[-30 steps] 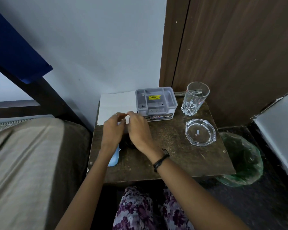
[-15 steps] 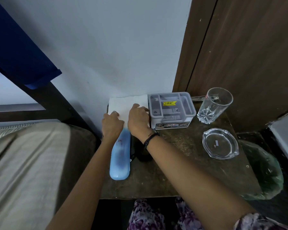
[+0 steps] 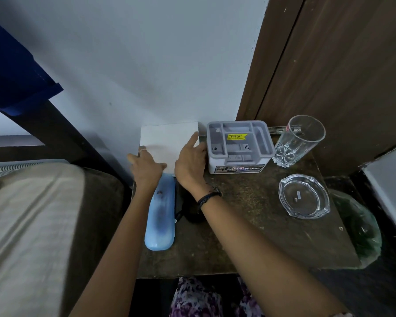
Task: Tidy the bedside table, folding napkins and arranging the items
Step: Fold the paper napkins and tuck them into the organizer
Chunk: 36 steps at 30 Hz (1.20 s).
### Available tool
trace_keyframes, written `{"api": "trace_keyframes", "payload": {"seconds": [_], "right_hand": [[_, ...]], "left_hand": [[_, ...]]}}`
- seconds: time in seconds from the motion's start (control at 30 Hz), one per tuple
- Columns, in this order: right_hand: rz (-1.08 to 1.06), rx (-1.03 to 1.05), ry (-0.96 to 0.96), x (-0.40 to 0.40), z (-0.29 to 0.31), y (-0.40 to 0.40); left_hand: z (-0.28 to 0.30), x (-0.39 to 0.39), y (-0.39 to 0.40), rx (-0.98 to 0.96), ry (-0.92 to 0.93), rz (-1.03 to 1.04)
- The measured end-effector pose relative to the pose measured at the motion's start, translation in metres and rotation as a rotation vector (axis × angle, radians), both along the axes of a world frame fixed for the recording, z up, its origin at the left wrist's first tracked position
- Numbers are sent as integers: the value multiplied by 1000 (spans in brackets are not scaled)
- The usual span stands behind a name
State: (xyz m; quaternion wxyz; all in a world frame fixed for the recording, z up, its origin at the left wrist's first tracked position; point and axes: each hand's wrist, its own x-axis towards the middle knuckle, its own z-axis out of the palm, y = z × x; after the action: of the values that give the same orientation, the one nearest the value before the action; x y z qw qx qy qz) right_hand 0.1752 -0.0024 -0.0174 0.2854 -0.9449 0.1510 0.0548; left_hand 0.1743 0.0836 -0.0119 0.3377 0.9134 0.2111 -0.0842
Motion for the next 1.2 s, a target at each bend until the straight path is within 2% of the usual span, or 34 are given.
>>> {"api": "trace_keyframes", "payload": {"seconds": [0.1,0.27,0.37,0.43,0.53,0.63,0.77,0.87,1.07,1.13,1.2], "right_hand": [[-80,129,-10,2,5,-1],[-65,183,-79,-1,11,-1],[-23,110,-174,-3,20,0],[-12,142,-255,-7,29,-1],[-16,357,-330,-14,47,-6],[-57,559,-377,-22,65,-19],[-161,861,-343,-45,80,-50],[-231,1033,-306,-74,82,-75],[-361,1430,-86,-132,74,-109],[-410,1590,-134,-145,73,-121],[-466,1568,-228,-154,75,-134]], "left_hand": [[-1,2,5,-256,-86,65],[1,4,12,-528,-110,193],[9,5,14,-602,-187,214],[18,4,13,-596,-282,219],[37,-1,10,-636,-383,215],[60,-9,6,-792,-413,251],[84,-30,-8,-917,-406,217],[90,-54,-28,-1083,-396,170],[73,-100,-71,-1378,-237,182],[66,-110,-78,-1446,-199,171],[64,-119,-83,-1441,-181,148]]}}
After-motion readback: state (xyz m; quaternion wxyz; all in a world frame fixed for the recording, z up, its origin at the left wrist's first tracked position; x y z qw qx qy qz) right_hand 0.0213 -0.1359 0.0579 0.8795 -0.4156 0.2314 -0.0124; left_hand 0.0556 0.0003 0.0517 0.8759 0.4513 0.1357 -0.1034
